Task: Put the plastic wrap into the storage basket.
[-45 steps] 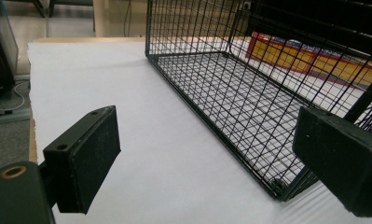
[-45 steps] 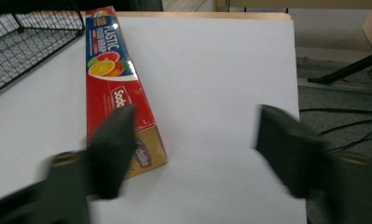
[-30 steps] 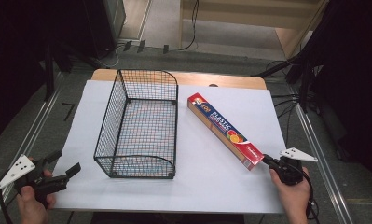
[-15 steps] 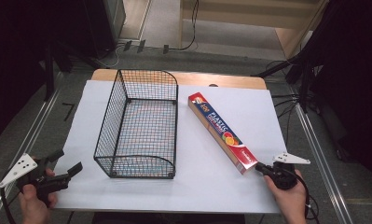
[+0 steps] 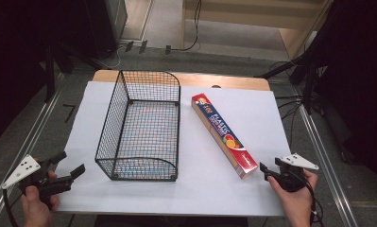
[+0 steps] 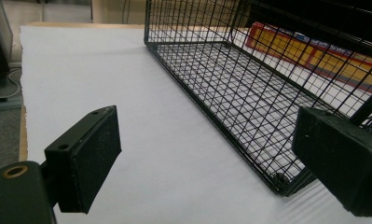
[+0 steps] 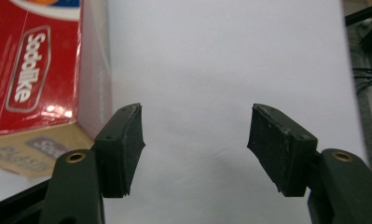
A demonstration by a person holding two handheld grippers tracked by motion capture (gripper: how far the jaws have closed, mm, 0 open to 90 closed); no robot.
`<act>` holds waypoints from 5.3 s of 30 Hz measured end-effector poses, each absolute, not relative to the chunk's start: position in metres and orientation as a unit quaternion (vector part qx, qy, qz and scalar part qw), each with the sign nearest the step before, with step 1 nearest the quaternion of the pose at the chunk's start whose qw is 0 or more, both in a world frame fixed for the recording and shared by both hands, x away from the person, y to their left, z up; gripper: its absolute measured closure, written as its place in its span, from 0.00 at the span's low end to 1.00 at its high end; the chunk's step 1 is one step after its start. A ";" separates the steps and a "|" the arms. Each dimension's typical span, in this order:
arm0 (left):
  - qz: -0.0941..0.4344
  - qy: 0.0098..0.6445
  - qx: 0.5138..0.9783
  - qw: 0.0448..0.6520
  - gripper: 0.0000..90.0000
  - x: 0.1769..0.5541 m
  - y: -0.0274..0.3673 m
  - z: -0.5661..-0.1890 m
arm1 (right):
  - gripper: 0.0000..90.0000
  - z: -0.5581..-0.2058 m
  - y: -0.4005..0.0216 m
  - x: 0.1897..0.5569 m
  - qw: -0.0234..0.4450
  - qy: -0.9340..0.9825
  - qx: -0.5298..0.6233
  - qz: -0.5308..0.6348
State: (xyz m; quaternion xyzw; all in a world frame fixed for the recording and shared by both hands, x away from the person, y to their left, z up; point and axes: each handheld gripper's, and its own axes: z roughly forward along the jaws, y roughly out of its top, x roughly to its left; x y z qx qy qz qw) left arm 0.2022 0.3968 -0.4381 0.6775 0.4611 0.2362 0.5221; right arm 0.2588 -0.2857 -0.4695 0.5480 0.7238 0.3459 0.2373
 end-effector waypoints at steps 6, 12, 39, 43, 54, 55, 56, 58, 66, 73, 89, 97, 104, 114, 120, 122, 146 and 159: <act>0.237 0.464 0.675 0.522 0.09 0.201 0.397 -0.439 | 0.36 -0.463 -0.291 0.259 0.257 0.706 0.559 0.351; 0.243 0.468 0.668 0.525 0.09 0.198 0.400 -0.438 | 0.31 -0.459 -0.291 0.261 0.251 0.703 0.557 0.364; 0.254 0.464 0.672 0.518 0.10 0.198 0.397 -0.436 | 0.20 -0.424 -0.276 0.296 0.206 0.711 0.570 0.356; 0.253 0.465 0.671 0.519 0.10 0.198 0.396 -0.436 | 0.20 -0.420 -0.269 0.301 0.195 0.711 0.567 0.368; 0.258 0.465 0.673 0.514 0.10 0.198 0.396 -0.437 | 0.28 -0.417 -0.237 0.316 0.186 0.733 0.548 0.359; 0.258 0.465 0.673 0.514 0.10 0.198 0.396 -0.437 | 0.28 -0.417 -0.237 0.316 0.186 0.733 0.548 0.359; 0.258 0.465 0.673 0.515 0.10 0.198 0.397 -0.437 | 0.31 -0.417 -0.232 0.318 0.184 0.735 0.544 0.360; 0.259 0.465 0.674 0.512 0.10 0.197 0.397 -0.436 | 0.32 -0.417 -0.226 0.320 0.178 0.738 0.541 0.362; 0.261 0.468 0.669 0.515 0.10 0.196 0.399 -0.437 | 0.32 -0.417 -0.207 0.330 0.158 0.756 0.532 0.348; 0.261 0.468 0.669 0.515 0.10 0.196 0.399 -0.437 | 0.32 -0.420 -0.194 0.343 0.147 0.758 0.550 0.318; 0.263 0.467 0.669 0.515 0.10 0.196 0.399 -0.436 | 0.27 -0.421 -0.173 0.369 0.125 0.777 0.544 0.291; 0.263 0.466 0.669 0.515 0.10 0.195 0.398 -0.436 | 0.34 -0.419 -0.158 0.379 0.135 0.798 0.524 0.266; 0.263 0.466 0.670 0.515 0.10 0.195 0.399 -0.436 | 0.36 -0.418 -0.147 0.386 0.136 0.804 0.528 0.238; 0.262 0.465 0.671 0.515 0.10 0.195 0.398 -0.436 | 0.35 -0.420 -0.136 0.404 0.111 0.810 0.542 0.196; 0.262 0.466 0.672 0.513 0.10 0.195 0.398 -0.437 | 0.36 -0.422 -0.127 0.418 0.101 0.812 0.547 0.177; 0.262 0.466 0.672 0.513 0.10 0.195 0.398 -0.437 | 0.36 -0.422 -0.125 0.420 0.102 0.813 0.546 0.172; 0.258 0.464 0.675 0.512 0.10 0.196 0.396 -0.438 | 0.42 -0.427 -0.107 0.442 0.086 0.816 0.559 0.119; 0.258 0.464 0.675 0.512 0.10 0.195 0.397 -0.438 | 0.41 -0.425 -0.105 0.447 0.066 0.820 0.560 0.097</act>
